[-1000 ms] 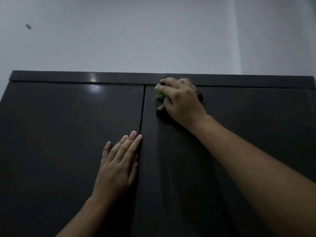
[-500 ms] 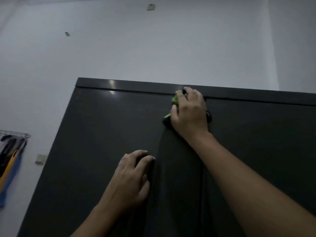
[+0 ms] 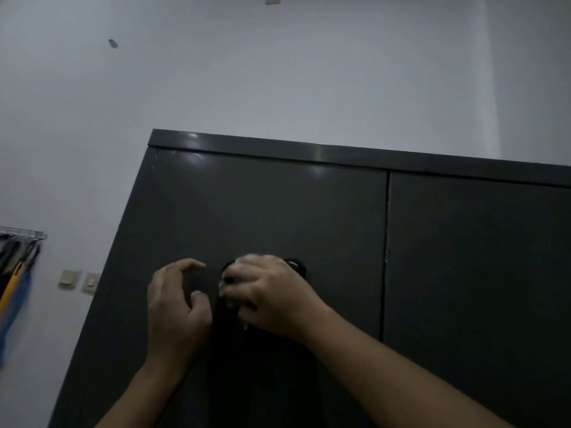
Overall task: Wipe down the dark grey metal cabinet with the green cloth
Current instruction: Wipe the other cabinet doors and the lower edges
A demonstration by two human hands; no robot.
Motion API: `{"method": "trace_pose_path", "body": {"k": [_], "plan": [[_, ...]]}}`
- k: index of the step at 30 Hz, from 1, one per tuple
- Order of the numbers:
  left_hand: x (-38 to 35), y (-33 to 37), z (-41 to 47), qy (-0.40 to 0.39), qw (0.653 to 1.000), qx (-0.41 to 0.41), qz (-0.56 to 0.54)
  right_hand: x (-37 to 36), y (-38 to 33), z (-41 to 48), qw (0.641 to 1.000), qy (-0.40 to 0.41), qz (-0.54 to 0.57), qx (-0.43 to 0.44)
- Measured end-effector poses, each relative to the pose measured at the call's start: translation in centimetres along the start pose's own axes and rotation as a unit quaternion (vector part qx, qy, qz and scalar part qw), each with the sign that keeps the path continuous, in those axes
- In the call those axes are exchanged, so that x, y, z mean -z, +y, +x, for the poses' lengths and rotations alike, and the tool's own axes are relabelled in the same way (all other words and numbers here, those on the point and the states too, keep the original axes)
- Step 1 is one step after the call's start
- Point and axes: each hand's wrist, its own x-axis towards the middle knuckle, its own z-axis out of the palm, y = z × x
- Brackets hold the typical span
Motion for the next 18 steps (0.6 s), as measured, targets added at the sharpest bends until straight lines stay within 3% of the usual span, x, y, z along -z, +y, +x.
{"method": "trace_pose_path", "body": {"k": [4, 7, 11, 14, 16, 18], "plan": [[-1.8, 2.6, -0.3, -0.033, 0.997, -0.067, 0.016, 0.9, 0.4, -6.4, 0.994, -0.064, -0.04, 0.075], [-3.3, 4.6, -0.8, -0.103, 0.987, -0.115, 0.038, 3.8, 3.3, -11.4, 0.994, -0.011, -0.091, 0.055], [-6.5, 7.5, -2.3, -0.194, 0.961, -0.187, 0.059, 9.2, 7.8, -17.8, 0.973, 0.134, -0.16, -0.099], [-9.6, 10.3, -4.2, -0.246, 0.933, -0.248, 0.086, 11.8, 10.0, -22.4, 0.926, 0.22, -0.181, -0.247], [-11.7, 12.4, -5.7, -0.267, 0.916, -0.279, 0.107, 12.4, 10.1, -24.7, 0.893, 0.253, -0.179, -0.326], [-13.8, 14.3, -7.2, -0.273, 0.907, -0.299, 0.112, 12.2, 9.2, -26.6, 0.894, 0.242, -0.176, -0.333]]}}
